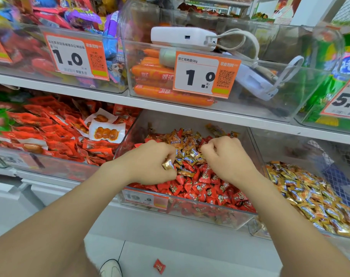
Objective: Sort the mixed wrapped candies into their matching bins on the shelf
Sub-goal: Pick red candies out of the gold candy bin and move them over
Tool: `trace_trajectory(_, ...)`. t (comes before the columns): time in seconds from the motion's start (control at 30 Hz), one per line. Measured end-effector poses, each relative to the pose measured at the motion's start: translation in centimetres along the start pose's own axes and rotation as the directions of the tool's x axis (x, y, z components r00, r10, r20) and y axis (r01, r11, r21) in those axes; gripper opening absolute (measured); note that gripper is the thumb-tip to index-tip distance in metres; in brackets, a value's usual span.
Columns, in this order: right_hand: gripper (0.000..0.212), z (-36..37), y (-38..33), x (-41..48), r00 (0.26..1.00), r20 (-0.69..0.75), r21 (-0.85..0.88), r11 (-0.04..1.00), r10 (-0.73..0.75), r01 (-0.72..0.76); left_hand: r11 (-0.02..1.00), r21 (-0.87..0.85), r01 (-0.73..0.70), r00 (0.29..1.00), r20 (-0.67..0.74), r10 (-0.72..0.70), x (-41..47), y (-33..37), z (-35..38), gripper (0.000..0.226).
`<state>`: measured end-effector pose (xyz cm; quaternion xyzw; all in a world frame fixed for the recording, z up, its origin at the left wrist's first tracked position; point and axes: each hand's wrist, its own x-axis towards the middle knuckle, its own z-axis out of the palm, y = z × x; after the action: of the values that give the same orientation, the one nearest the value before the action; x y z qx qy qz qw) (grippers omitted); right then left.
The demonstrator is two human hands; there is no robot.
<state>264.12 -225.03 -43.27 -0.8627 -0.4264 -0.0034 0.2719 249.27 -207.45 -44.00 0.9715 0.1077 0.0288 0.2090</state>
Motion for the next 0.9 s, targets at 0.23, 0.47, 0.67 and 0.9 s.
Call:
trace_trajectory(0.23,0.026,1.1,0.7,0.6,0.996,-0.009,-0.047,0.995,-0.093,0.092,0.993,-0.035,0.114,0.962,-0.245,-0.119,0.6,-0.4,-0.2,0.016)
trace_trajectory(0.47,0.03,2.0,0.7,1.1,0.994,-0.06,-0.142,0.987,-0.089,0.08,0.998,0.038,0.057,0.948,-0.315,-0.042,2.6,-1.2,0.0,0.026)
trace_trajectory(0.67,0.037,2.8,-0.8,1.0,0.993,0.05,-0.259,0.959,-0.103,0.112,0.963,0.269,-0.017,0.999,-0.036,0.027,4.2,-2.0,1.4,0.049)
trace_trajectory(0.9,0.047,4.8,-0.3,1.1,0.968,0.24,-0.517,0.835,-0.072,0.19,0.987,0.161,-0.007,0.992,0.124,-0.013,5.7,-3.5,2.6,0.072)
